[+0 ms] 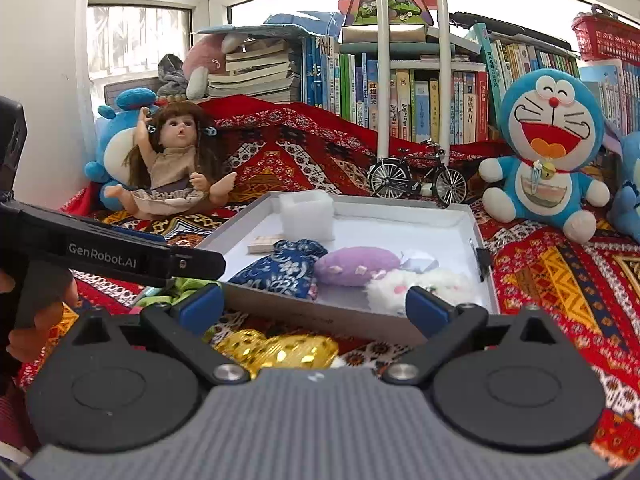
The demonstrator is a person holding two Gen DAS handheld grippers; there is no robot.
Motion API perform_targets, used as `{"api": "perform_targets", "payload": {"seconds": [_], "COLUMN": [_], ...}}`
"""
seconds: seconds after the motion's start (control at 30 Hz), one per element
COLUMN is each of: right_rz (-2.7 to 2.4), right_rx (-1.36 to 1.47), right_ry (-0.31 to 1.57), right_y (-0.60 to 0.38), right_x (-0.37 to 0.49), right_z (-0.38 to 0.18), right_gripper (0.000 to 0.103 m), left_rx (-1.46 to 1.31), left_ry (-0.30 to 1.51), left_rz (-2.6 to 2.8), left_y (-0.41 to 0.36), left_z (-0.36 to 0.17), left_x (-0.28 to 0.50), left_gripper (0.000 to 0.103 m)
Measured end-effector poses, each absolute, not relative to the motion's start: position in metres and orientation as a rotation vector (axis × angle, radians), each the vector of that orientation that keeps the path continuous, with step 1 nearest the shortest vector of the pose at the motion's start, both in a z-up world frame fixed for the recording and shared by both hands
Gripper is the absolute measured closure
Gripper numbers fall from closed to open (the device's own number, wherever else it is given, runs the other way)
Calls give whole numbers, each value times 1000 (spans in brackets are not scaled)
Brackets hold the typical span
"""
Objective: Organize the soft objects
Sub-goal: 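Withdraw both tools from the box back toward the pile, then grasp the green-and-pink scrunchie with the left tool while the right tool grasps the gold sequin heart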
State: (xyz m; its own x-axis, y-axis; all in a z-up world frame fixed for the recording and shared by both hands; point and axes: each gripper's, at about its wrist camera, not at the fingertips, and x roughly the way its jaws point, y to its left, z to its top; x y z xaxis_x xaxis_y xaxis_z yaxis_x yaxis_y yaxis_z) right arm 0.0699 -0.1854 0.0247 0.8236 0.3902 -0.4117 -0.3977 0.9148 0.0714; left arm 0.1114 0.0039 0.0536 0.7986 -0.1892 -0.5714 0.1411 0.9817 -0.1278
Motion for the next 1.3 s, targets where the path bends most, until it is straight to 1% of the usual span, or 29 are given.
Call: {"api": "perform_targets", "payload": {"seconds": [0.4,0.7,0.8,0.9,1.13,1.3], "right_rz": [384,363,361,363,369,387], "right_rx": [-49,-92,-110,-131,-155,-156], "right_ry": [421,422,421,418,404,411], "right_y": [-179,-170,-166,-162,-156,-153], "right_x": [46,39,38,37,33,33], "right_z": [14,3,0,-1,-3,-5], "right_gripper": [1,1,1,2,4,11], "left_rx": [-70,-74,-86,-105,-120,-114], "left_ry": [586,615,631,642,639,646], "left_rz": [-157,-136,-129,-139,-147,-157], "left_y": [4,10,13,16,17,16], "left_z": [42,29,24,21,23,22], "left_x": [80,73,74,76,74,71], "left_gripper": [15,15,17,17,26,27]}}
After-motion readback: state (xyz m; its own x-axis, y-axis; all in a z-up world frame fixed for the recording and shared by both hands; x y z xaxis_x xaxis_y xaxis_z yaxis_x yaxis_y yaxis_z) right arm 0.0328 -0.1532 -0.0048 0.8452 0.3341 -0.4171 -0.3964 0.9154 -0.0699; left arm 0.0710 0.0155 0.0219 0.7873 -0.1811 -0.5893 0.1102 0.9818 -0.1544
